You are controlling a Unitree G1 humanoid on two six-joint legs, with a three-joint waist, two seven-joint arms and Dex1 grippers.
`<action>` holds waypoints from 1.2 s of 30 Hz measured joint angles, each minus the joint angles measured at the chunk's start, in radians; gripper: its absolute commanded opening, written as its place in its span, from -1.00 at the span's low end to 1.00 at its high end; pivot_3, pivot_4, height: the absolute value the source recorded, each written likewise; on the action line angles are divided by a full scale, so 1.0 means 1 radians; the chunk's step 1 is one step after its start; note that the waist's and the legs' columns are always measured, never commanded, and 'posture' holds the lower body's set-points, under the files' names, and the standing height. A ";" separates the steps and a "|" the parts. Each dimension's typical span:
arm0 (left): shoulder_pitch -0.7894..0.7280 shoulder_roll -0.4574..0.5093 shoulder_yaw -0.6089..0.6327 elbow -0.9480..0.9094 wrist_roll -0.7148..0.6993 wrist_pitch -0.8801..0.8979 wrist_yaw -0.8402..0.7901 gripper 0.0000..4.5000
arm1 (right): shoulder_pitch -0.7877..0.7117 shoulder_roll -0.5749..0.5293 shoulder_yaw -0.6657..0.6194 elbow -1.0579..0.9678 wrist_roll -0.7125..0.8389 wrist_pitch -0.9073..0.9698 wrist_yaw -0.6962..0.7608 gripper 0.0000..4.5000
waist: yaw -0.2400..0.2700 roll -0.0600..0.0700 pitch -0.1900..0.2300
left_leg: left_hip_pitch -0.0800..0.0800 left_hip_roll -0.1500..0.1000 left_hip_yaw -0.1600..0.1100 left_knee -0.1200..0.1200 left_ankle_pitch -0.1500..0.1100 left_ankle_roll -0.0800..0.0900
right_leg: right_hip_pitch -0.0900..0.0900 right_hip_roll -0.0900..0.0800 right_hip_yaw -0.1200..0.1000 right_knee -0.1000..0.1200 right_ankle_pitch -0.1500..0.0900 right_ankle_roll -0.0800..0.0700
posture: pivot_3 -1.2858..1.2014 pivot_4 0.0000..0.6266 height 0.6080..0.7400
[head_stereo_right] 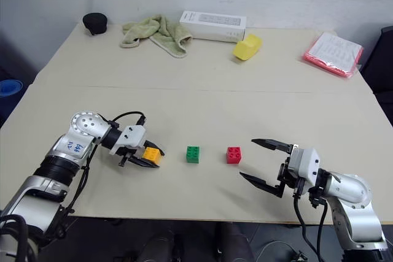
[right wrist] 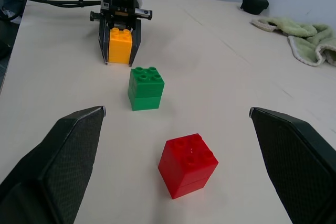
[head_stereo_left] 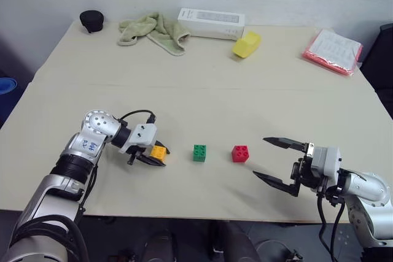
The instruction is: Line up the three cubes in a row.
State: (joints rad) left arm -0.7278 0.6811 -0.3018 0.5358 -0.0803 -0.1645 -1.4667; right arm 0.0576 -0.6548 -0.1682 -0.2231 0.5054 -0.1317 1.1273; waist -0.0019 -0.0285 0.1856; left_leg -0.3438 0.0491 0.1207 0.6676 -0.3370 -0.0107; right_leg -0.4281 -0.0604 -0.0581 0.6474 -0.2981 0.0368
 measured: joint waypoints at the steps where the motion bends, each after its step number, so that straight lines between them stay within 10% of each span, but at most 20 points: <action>1: -0.010 -0.005 0.001 0.015 0.008 0.001 0.008 -0.32 | 0.000 0.000 0.001 0.000 -0.001 0.000 -0.004 1.00 | 0.000 0.000 0.000 | 0.000 0.000 0.000 0.000 0.000 0.000 | 0.000 0.000 0.000 0.000 0.000 0.000 | 0.03 -0.52 1.00; 9: -0.038 -0.037 0.010 0.059 0.034 -0.002 0.053 -0.32 | -0.002 0.011 0.009 -0.001 -0.011 0.000 -0.021 1.00 | 0.001 0.000 0.000 | 0.000 0.000 0.000 0.000 0.000 0.000 | 0.000 -0.001 0.000 0.000 0.000 0.000 | 0.03 -0.52 1.00; 17: 0.014 -0.012 0.069 0.024 -0.005 0.022 0.041 0.73 | -0.006 0.015 0.008 -0.001 -0.010 0.002 -0.016 1.00 | -0.006 0.000 0.000 | 0.000 0.001 0.000 0.000 0.001 -0.001 | 0.000 0.000 0.000 0.001 0.000 0.000 | 0.03 -0.52 1.00; 36: 0.443 0.325 0.506 -0.032 -0.202 0.047 0.053 0.73 | -0.063 -0.236 -0.191 0.192 0.040 0.008 0.183 1.00 | -0.004 0.000 0.000 | 0.001 0.001 0.000 -0.001 -0.003 0.006 | 0.000 -0.001 0.000 0.000 0.000 0.000 | 0.03 -0.52 1.00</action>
State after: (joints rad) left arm -0.2845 1.0062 0.2040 0.5036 -0.2823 -0.1171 -1.4133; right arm -0.0057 -0.8904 -0.3595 -0.0306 0.5455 -0.1236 1.3100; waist -0.0063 -0.0284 0.1856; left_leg -0.3427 0.0504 0.1204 0.6663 -0.3399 -0.0050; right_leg -0.4281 -0.0617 -0.0578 0.6477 -0.2981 0.0366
